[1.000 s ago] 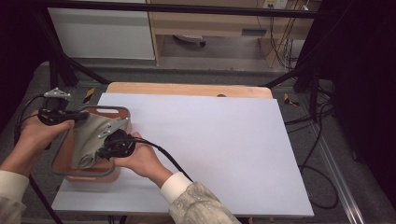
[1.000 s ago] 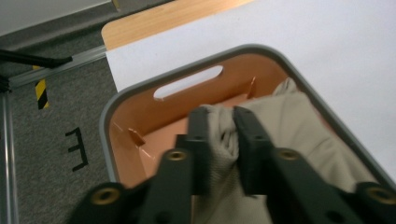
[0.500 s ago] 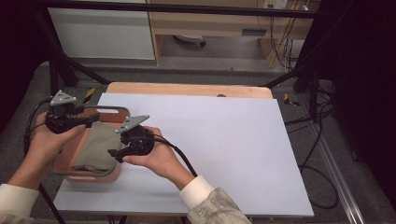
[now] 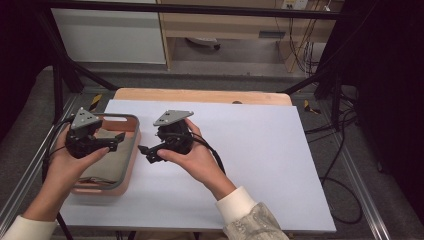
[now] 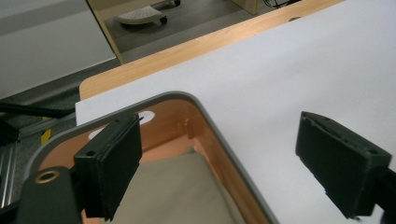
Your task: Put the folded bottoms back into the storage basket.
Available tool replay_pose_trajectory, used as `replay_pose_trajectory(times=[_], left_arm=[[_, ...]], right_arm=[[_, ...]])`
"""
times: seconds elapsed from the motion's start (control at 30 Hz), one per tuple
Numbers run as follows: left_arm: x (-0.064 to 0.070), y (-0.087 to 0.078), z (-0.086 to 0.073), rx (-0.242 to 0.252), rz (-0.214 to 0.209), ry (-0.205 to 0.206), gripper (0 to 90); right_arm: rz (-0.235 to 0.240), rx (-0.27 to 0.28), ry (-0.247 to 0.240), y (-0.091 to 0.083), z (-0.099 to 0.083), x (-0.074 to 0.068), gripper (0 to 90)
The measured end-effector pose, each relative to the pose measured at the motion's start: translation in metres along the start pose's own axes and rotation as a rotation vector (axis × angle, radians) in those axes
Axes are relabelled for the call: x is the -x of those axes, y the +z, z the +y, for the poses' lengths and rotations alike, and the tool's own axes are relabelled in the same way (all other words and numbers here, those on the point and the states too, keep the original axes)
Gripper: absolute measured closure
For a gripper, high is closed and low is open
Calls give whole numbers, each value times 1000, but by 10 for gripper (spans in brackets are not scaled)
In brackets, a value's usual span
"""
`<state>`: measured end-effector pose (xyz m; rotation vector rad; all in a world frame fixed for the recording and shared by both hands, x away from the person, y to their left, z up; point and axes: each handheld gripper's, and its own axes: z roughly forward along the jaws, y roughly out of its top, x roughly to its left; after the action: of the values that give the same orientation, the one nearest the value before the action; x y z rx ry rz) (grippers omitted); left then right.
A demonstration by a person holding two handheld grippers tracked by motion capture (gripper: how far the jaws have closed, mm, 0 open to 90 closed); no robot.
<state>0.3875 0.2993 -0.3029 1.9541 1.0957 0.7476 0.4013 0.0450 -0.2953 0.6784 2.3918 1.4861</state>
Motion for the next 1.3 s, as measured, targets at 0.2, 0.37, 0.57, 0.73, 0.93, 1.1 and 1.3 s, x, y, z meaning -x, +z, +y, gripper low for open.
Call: replay_pose_trajectory(times=[0.2,0.37,0.57,0.73,0.93,1.1,1.3], left_arm=[[24,-6,-6,44,-31,-14,112],[39,-2,-18,63,-66,-49,104],[46,-1,-26,64,-46,-44,104],[52,-3,-27,66,-68,-24,94],[60,-4,-34,75,-82,-30,81],[60,-7,-36,90,-76,-39,78],[58,-8,-41,127,-60,-69,76]], right_arm=[[-30,11,31,-13,1,16,62],[-33,18,60,-19,0,30,66],[-49,15,52,-27,2,38,70],[-73,54,39,-35,4,41,62],[-105,88,47,-43,2,47,59],[-113,79,58,-50,-3,54,62],[-136,97,89,-63,-9,68,62]])
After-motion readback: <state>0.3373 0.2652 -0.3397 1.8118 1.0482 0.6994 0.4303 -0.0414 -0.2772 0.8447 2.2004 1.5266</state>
